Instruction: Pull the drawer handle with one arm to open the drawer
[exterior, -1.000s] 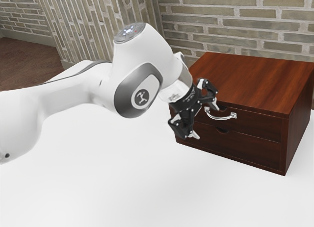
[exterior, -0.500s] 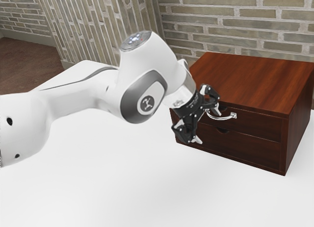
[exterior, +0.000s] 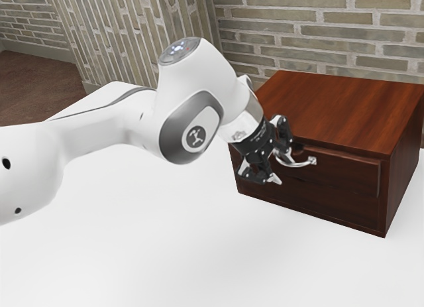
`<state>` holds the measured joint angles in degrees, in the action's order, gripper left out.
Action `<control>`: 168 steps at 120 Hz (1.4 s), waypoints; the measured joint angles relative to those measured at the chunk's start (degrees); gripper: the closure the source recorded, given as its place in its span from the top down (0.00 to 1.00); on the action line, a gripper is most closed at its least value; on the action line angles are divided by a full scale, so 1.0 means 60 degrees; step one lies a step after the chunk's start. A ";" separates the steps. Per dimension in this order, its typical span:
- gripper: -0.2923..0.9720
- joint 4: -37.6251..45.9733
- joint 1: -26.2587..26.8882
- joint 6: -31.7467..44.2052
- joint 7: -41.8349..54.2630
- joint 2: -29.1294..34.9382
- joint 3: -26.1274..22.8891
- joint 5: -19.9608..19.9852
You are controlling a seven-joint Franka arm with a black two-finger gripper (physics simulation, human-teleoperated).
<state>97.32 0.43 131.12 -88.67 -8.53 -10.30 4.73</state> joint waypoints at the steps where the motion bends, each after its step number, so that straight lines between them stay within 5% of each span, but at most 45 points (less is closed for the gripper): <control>1: 0.42 0.0000 0.0000 -0.0005 -0.0001 0.0008 0.0000 0.0000; 21: 0.26 0.0012 0.0001 -0.0159 -0.0029 0.0150 0.0001 0.0001; 45: 0.19 0.0026 0.0013 -0.0482 -0.0057 0.0237 0.0006 0.0002; 168: 0.15 0.2204 0.0138 -0.0553 -0.0139 0.2077 0.0003 0.0320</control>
<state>110.54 1.25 127.81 -89.51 3.94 -10.28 6.65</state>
